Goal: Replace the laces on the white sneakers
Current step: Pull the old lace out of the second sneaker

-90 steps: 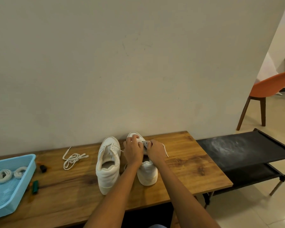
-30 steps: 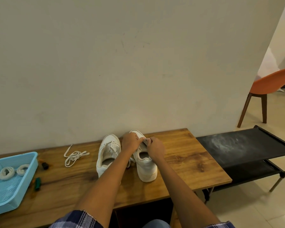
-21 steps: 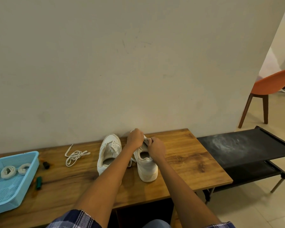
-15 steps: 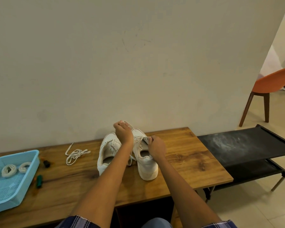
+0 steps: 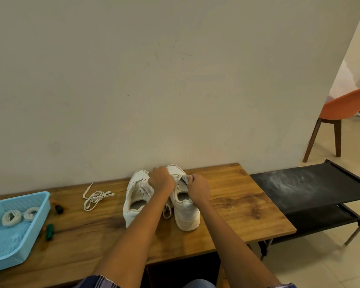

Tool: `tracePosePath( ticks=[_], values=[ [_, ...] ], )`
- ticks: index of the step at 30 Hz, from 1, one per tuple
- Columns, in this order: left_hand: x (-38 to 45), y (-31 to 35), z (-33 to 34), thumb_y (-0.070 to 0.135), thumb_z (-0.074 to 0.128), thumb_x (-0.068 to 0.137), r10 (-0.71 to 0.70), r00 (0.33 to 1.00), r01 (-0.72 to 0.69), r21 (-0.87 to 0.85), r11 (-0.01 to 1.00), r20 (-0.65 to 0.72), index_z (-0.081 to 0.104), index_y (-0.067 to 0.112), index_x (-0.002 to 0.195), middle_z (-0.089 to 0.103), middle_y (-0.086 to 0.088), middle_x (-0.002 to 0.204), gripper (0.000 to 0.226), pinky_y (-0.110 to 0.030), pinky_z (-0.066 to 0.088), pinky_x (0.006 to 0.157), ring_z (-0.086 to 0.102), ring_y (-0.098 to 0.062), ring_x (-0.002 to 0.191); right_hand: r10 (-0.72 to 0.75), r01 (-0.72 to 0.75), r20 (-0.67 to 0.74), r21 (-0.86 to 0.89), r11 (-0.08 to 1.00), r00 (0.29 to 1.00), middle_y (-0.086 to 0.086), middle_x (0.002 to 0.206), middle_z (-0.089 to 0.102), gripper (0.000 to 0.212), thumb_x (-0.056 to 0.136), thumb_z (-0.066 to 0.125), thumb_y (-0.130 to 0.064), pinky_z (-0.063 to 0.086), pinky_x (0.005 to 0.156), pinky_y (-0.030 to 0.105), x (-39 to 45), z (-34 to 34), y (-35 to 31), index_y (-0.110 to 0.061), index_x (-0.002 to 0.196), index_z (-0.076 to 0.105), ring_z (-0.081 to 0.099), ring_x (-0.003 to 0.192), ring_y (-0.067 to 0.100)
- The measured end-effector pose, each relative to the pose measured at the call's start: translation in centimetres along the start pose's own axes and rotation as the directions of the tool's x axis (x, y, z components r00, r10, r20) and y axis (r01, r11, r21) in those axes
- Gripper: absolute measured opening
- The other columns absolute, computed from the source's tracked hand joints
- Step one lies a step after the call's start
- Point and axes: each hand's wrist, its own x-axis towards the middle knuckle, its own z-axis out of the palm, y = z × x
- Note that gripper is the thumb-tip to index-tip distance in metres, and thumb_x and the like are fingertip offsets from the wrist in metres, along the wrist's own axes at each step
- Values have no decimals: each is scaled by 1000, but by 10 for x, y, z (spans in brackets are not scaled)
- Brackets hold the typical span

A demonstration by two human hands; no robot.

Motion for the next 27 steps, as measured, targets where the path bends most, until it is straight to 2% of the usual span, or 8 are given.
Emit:
tracePosePath(
  ticks=[3, 5, 9, 11, 15, 20, 24, 27],
  values=[
    [-17, 10, 11, 35, 50, 94, 131, 988, -142, -136, 981, -86, 57, 10, 109, 60, -7, 112, 30, -33, 44, 78, 55, -25, 105, 12, -12, 0, 5, 1000, 1000, 2, 84, 60, 29, 100, 35, -25, 40, 60, 26, 0, -1, 0, -13, 90, 60, 52, 73, 15],
    [-30, 14, 23, 39, 48, 94, 134, 986, -151, -179, 972, -102, 55, 10, 109, 59, -6, 113, 33, -33, 42, 79, 53, -26, 106, 17, -16, -2, 19, 1000, 1000, 0, 79, 56, 27, 99, 36, -24, 35, 55, 25, -1, -2, 0, -15, 82, 55, 50, 70, 15],
    [-32, 5, 38, 38, 53, 92, -71, 994, 41, -314, 948, -85, 52, 12, 112, 56, -8, 114, 33, -33, 50, 80, 56, -25, 102, -18, 18, -28, -2, 1000, 999, -1, 81, 56, 26, 100, 36, -25, 33, 60, 26, -5, -2, 1, -17, 81, 50, 49, 71, 15],
    [-30, 5, 41, 42, 54, 92, -122, 987, 74, -373, 925, -106, 53, 13, 108, 56, -7, 110, 33, -32, 50, 75, 57, -23, 97, -19, 18, -47, -21, 1000, 999, 2, 89, 62, 25, 101, 36, -25, 33, 61, 25, -4, -1, 4, -16, 86, 54, 48, 74, 14],
    [-30, 7, 43, 40, 49, 94, -81, 982, 10, -378, 926, -172, 56, 15, 97, 60, -5, 99, 26, -31, 50, 69, 58, -19, 86, -19, 15, -37, -89, 996, 999, 4, 101, 64, 25, 100, 36, -22, 34, 64, 25, -1, -2, 3, -11, 101, 58, 53, 81, 16],
    [-33, 9, 38, 37, 42, 98, -108, 984, 42, -394, 918, -145, 55, 12, 103, 62, -5, 99, 28, -31, 51, 71, 60, -20, 90, -91, 91, 6, -199, 976, 996, 4, 107, 63, 20, 95, 44, -12, 38, 64, 26, 2, -3, 0, -14, 114, 51, 60, 94, 20],
    [-34, 10, 34, 33, 40, 99, -164, 981, 101, -450, 887, -102, 55, 11, 104, 62, -6, 101, 27, -32, 50, 72, 60, -22, 92, -176, 181, 41, -261, 948, 984, 6, 111, 61, 25, 95, 45, -16, 38, 65, 28, 7, 1, -1, -17, 119, 47, 59, 98, 23],
    [-34, 7, 35, 33, 42, 98, -220, 971, 138, -537, 833, -92, 54, 13, 106, 64, -5, 100, 24, -33, 50, 72, 60, -21, 90, -283, 315, 142, -319, 894, 948, 9, 118, 56, 31, 97, 43, -15, 45, 77, 30, 12, 7, -5, -21, 126, 48, 55, 104, 25]
  ],
)
